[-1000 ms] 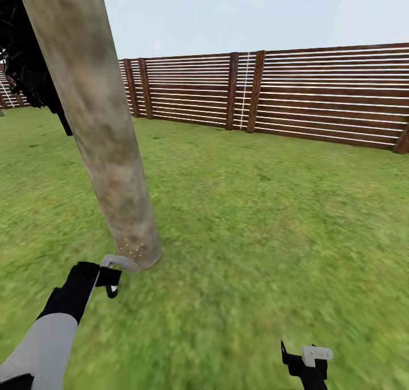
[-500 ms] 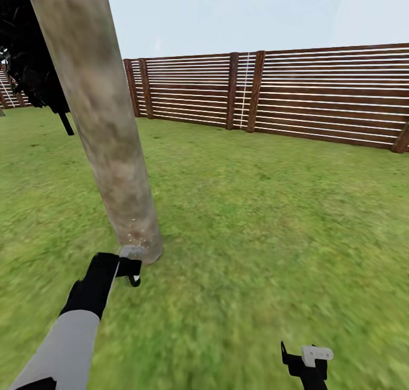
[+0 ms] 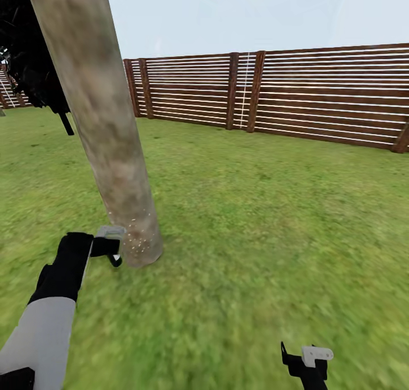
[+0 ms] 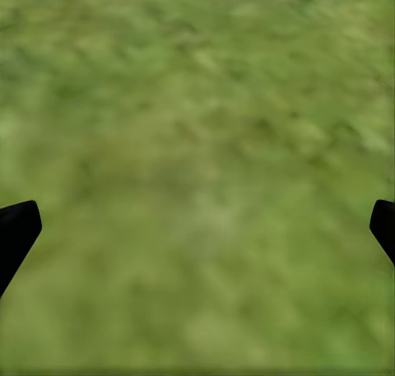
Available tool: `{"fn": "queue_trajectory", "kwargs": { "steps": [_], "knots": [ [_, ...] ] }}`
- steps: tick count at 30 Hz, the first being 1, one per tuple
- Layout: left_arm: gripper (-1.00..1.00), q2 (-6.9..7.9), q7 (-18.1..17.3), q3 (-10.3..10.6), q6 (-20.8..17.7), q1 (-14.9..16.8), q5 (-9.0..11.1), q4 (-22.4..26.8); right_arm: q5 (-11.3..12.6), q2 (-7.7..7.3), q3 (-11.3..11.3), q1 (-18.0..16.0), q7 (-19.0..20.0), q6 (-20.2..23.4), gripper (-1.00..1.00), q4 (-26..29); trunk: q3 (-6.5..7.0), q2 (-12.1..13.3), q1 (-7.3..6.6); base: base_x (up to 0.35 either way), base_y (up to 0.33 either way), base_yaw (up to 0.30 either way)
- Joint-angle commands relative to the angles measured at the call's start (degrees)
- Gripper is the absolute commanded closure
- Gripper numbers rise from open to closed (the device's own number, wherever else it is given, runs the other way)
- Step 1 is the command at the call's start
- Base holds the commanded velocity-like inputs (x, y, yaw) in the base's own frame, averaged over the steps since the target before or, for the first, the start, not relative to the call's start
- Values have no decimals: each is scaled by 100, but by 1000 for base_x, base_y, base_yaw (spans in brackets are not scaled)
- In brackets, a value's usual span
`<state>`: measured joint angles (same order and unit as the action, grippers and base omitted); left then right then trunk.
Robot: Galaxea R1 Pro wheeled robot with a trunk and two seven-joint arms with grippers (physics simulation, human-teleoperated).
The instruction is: In the garden, pick up the pesticide atomizer on the floor and spray pesticide onto both trees until each tree trunk is fully covered.
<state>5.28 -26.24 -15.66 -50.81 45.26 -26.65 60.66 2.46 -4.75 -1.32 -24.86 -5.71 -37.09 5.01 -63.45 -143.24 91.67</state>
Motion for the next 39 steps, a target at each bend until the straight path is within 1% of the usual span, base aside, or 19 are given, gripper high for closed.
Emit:
{"fn": "queue_trajectory", "kwargs": {
  "steps": [1,3,4,5,8,10,12,13,18,22,24,27,28,30,31,34,37,38,39],
  "knots": [
    [100,28,-24,-4,-28,134,90,-18,0,0,0,-1,0,0,-100,0,-1,0,1,0,0,0],
    [100,136,-42,0,-226,272,161,1,0,0,0,1,0,0,-100,3,-1,0,1,0,0,0],
    [100,271,-50,24,-328,275,195,16,0,0,2,1,0,0,-100,2,-1,0,1,0,0,0],
    [100,323,-57,52,-322,257,199,20,0,0,1,1,0,0,-100,2,-1,0,1,0,0,0],
    [100,361,-64,85,-283,215,178,-47,0,0,0,0,0,0,-100,2,-1,0,1,0,0,0],
    [100,343,-65,332,-152,-162,173,-112,0,0,0,0,0,0,-100,0,-1,0,1,0,0,0],
    [100,343,-65,600,-72,-318,181,-115,0,0,0,-1,0,0,-100,0,-1,0,1,3,0,0],
    [100,350,-65,655,-73,-347,187,-92,0,0,0,2,0,0,-100,0,-1,0,1,93,9,0],
    [100,387,-66,653,-136,-302,196,-1,0,0,0,-1,0,0,-100,0,-1,0,1,222,142,0],
    [100,614,-65,644,-123,-339,194,41,0,0,0,0,0,0,-100,0,-1,0,1,19,13,0],
    [100,710,-72,647,-60,-388,200,-109,0,0,0,1,0,0,-100,0,-1,0,1,1,1,0],
    [100,704,-24,645,317,-536,199,-623,0,0,0,3,4,0,-100,0,-1,0,1,0,0,0],
    [100,700,-14,581,415,-549,202,-773,0,0,0,1,6,0,-100,0,-1,0,1,0,0,0],
    [100,673,-5,-20,534,-561,214,-990,0,1,0,0,9,0,-100,0,-1,0,1,0,0,0],
    [100,671,-4,-127,553,-561,209,-1026,0,1,0,-1,9,0,-100,0,-1,0,1,0,0,6],
    [100,668,73,-234,570,-565,184,-1078,-2,8,-1,1,13,0,-100,0,-1,0,1,0,0,147],
    [100,663,174,-248,584,-599,197,-1429,0,9,-2,0,11,0,-100,0,-1,0,1,20,-30,225],
    [100,658,181,-251,649,-602,205,-1572,0,9,-1,0,10,0,-100,0,-1,0,1,85,-160,80],
    [100,648,207,-258,932,-605,212,-1747,0,6,0,0,9,0,-100,0,-1,0,1,109,-211,33]
  ]
}}
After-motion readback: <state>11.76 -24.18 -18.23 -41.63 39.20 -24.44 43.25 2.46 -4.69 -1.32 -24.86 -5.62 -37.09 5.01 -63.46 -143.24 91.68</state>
